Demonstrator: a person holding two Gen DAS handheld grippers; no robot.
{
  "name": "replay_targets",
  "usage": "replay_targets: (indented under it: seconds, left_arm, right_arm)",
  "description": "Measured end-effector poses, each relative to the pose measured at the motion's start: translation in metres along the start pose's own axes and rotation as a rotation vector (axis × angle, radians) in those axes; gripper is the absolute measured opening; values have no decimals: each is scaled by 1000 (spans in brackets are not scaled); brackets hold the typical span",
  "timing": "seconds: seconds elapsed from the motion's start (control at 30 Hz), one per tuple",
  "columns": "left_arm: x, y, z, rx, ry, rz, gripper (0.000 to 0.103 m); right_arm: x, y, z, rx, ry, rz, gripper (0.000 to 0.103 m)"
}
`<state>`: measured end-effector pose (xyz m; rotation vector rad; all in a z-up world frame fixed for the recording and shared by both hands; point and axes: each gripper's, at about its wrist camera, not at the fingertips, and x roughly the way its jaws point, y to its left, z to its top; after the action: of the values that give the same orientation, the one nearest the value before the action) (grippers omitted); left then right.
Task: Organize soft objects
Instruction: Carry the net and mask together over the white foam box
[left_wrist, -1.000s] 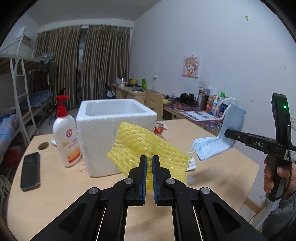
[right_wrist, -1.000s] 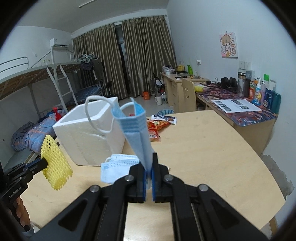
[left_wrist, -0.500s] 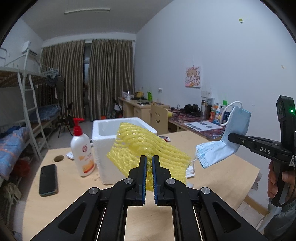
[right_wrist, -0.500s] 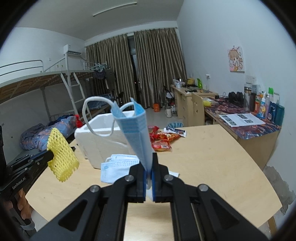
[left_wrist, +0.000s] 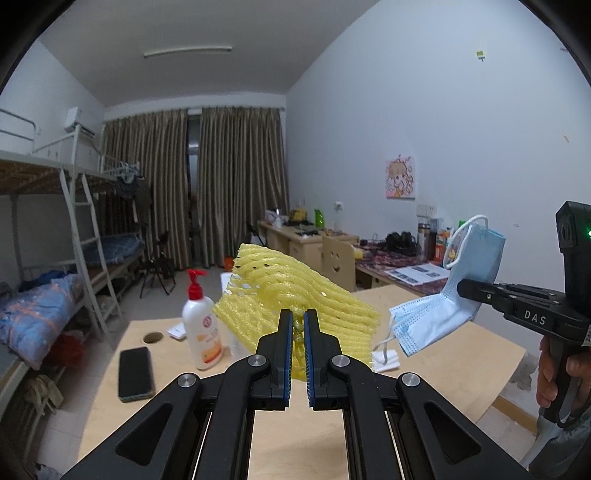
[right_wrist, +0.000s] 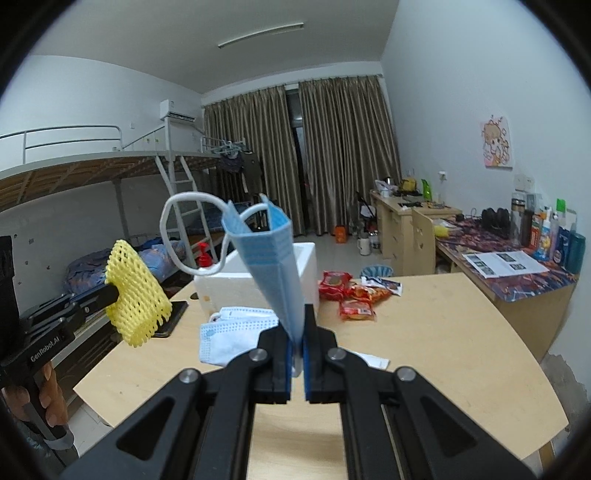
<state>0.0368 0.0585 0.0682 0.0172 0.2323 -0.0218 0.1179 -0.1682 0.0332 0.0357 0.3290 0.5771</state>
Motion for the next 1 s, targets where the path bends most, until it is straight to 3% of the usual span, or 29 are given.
replay_targets:
  seconds: [0.4, 1.0]
  left_arm:
    - [-20, 6, 12, 3, -48, 56, 6]
    - [8, 12, 32, -4, -43, 77, 6]
  right_arm:
    - [1, 9, 8, -26, -45, 56, 7]
    - [28, 14, 29, -42, -53, 66, 7]
